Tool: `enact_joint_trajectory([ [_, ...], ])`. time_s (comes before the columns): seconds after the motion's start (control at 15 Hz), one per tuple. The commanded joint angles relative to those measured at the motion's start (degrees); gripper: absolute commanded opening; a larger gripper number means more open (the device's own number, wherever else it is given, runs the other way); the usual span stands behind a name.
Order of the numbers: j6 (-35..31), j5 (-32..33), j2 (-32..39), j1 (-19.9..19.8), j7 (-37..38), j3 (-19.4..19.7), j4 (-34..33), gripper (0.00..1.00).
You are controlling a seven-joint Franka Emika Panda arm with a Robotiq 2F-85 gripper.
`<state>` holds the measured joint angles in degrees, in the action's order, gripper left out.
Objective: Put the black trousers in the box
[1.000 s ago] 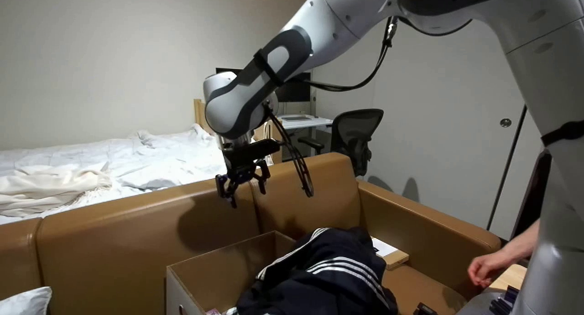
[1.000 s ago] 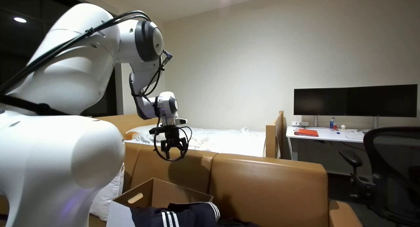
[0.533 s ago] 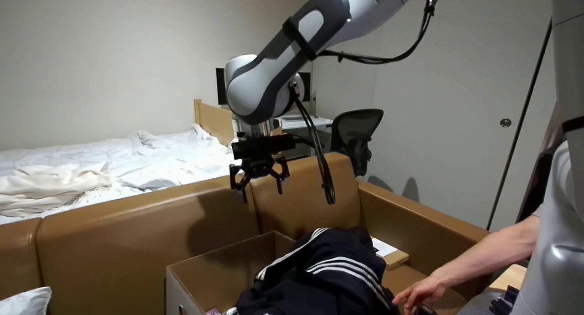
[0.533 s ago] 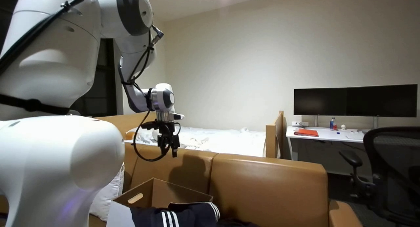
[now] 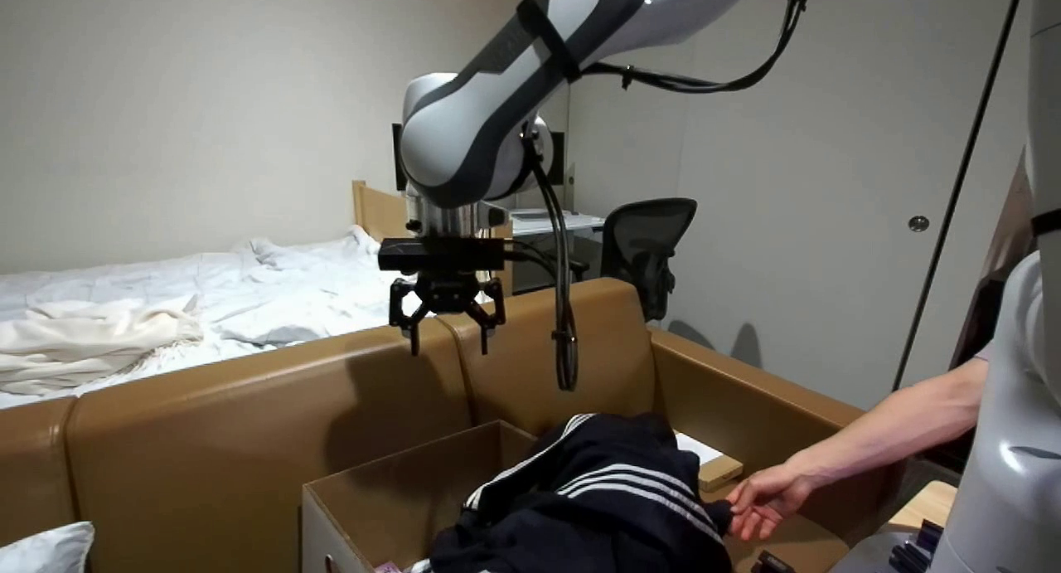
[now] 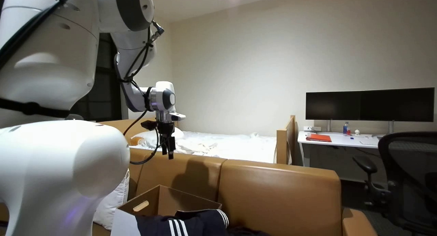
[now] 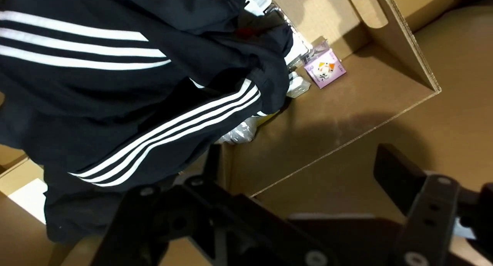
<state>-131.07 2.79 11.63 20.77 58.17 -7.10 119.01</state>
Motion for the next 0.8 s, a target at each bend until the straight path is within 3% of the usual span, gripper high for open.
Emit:
enact_joint_trajectory([
  [0.0,-2.1,-2.4,-3.9,-2.1,5.3,-0.7,4.6,1.0],
  [0.33,-4.1,-4.4,-7.2,-5.2,8.9,-0.1,10.5,1.0],
  [0.73,-10.3,-9.1,-10.9,-9.5,7.0,0.8,20.1,1.0],
])
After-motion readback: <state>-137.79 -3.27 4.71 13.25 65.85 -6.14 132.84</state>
